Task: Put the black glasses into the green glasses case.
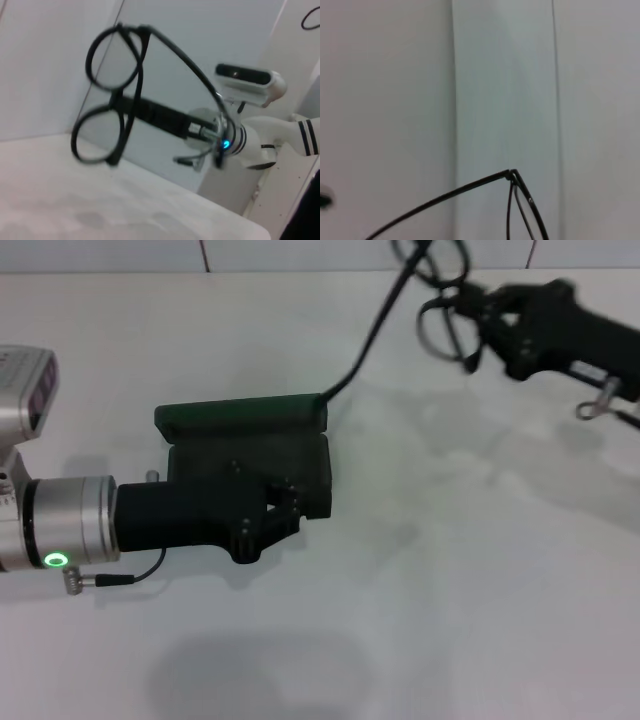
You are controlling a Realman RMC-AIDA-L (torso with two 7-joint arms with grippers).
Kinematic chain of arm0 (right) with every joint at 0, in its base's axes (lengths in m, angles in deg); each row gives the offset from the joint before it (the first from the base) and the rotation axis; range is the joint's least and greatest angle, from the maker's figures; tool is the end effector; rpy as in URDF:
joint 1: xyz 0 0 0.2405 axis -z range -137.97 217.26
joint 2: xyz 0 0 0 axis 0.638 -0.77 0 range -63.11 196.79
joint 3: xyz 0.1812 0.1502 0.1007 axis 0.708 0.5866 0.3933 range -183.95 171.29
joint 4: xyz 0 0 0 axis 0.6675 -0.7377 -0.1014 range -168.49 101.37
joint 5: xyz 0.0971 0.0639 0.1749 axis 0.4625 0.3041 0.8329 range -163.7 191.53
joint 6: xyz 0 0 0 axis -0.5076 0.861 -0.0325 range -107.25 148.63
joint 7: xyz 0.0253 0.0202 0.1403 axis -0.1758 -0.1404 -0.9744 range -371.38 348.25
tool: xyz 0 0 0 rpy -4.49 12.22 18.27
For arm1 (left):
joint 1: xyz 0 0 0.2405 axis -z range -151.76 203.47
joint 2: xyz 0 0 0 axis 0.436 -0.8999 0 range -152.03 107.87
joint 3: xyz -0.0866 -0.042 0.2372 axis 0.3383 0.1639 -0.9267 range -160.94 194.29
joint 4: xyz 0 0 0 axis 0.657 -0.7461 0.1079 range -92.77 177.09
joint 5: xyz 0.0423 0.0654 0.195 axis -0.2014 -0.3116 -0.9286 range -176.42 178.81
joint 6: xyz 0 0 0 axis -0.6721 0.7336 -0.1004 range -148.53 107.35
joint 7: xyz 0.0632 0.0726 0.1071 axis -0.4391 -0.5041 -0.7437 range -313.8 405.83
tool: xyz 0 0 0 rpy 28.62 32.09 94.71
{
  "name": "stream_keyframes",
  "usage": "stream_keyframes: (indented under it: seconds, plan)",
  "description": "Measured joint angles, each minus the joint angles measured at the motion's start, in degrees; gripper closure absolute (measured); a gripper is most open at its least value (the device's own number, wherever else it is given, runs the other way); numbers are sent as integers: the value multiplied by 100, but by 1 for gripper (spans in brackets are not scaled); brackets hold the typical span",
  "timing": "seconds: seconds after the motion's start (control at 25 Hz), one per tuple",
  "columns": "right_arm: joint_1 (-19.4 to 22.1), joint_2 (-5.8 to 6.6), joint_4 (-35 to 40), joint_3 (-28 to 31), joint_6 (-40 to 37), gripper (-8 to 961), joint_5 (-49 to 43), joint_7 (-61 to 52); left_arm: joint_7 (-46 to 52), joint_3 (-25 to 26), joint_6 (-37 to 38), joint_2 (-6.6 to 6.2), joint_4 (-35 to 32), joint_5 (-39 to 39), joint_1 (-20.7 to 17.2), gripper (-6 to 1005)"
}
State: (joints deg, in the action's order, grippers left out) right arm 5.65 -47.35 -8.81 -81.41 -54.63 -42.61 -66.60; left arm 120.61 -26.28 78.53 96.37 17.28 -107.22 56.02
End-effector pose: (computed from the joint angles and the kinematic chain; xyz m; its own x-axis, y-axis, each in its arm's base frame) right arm 0.2054 0.3762 -0.0048 0.6752 0.0201 -0.7373 -0.3608 -0.8629 -0.3539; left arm -0.2490 0.2888 -0.0278 0.6793 0.4058 0.6114 0.4188 -0.8986 0.1311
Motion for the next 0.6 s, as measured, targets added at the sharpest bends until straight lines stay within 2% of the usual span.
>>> stream_keyframes:
  seconds: [0.08, 0.12, 0.16, 0.28, 0.4, 0.44, 0.6]
  plan:
    - [210, 2, 229, 121, 61, 916, -7, 786, 41, -1, 0, -6, 1, -39, 0, 998]
    - [210, 2, 229, 121, 61, 915, -7, 786, 41, -1, 0, -6, 1, -39, 0, 998]
    - [315, -20, 364, 112, 132, 915, -44, 1427, 46, -1, -1, -6, 0, -42, -4, 998]
    - [342, -109, 449, 101, 206, 915, -288, 2174, 104, -3, -1, -7, 1, -47, 4, 998]
    - [290, -177, 479, 4, 286, 915, -490, 2501, 131, -38, -3, -7, 0, -48, 34, 998]
    - [245, -199, 482, -193, 333, 915, -513, 2679, 132, -47, -3, -6, 0, -48, 39, 998]
    - [196, -200, 468, -342, 349, 914, -473, 2805, 133, -47, -5, -6, 0, -48, 46, 998]
